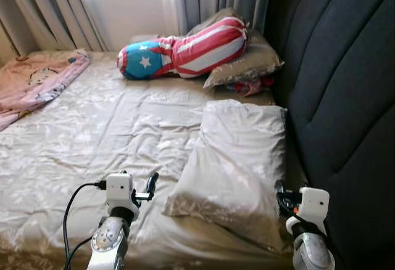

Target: Clean up the room

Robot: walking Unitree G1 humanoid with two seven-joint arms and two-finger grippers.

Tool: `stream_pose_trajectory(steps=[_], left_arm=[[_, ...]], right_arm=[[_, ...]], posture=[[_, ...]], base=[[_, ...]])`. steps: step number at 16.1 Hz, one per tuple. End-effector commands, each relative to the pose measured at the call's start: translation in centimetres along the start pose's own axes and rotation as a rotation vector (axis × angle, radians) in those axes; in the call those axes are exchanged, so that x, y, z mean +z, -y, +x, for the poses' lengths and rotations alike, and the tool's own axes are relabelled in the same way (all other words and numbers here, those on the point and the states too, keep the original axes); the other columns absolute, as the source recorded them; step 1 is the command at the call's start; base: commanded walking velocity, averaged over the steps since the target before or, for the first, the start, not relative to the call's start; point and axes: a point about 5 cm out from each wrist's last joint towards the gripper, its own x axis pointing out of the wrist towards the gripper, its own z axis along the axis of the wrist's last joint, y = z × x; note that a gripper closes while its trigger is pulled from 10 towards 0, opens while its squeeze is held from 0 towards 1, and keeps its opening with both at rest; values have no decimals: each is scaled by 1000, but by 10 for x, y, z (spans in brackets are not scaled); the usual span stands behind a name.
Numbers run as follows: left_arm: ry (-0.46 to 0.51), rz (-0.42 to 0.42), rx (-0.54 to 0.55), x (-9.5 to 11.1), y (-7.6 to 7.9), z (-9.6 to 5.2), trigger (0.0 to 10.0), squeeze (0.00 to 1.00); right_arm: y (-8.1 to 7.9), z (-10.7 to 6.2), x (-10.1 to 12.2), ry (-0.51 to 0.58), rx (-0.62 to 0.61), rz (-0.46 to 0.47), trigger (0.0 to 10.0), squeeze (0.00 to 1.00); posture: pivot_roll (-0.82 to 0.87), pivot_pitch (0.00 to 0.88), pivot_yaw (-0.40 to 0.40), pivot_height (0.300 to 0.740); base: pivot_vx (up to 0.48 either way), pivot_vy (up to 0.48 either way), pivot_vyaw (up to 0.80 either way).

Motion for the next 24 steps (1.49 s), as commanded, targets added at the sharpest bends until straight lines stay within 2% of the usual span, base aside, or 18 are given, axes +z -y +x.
stream_pose_trajectory(steps=[1,24], left_arm=[[-12,-11,6,-1,0,-1,10000,0],[-38,1,0,-5,2,-3,10000,0]], right_arm=[[-1,0,2,6,1,9,10000,0],[-10,3,0,-20,43,33,10000,0]], posture=[[-109,0,11,665],[-102,0,5,656]], base=[[0,0,0],[0,0,0]])
